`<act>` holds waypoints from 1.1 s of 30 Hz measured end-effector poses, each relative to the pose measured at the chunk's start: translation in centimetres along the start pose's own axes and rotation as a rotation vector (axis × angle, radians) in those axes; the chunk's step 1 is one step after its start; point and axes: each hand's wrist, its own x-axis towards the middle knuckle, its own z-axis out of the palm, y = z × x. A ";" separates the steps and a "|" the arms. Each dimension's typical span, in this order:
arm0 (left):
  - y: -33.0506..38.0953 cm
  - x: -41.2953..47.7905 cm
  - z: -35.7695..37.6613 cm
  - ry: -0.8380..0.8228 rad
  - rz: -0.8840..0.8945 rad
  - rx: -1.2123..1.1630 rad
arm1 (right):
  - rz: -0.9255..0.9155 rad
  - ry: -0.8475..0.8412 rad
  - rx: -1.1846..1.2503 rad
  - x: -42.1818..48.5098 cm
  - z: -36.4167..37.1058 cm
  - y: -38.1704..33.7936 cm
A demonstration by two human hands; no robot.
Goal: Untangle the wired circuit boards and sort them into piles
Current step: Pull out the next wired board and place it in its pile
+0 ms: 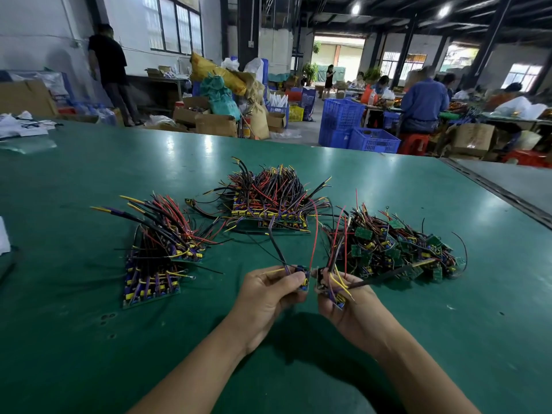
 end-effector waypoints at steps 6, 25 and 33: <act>-0.5 0.5 -0.5 0.039 -0.097 0.067 | 0.032 0.008 -0.030 0.5 -0.6 -0.1; -0.7 0.5 -2.2 0.204 -0.094 1.159 | 0.144 0.328 -0.259 0.7 -1.3 -0.7; -2.0 0.7 -2.2 0.188 0.158 1.546 | 0.078 0.369 -0.293 0.6 -1.0 -0.8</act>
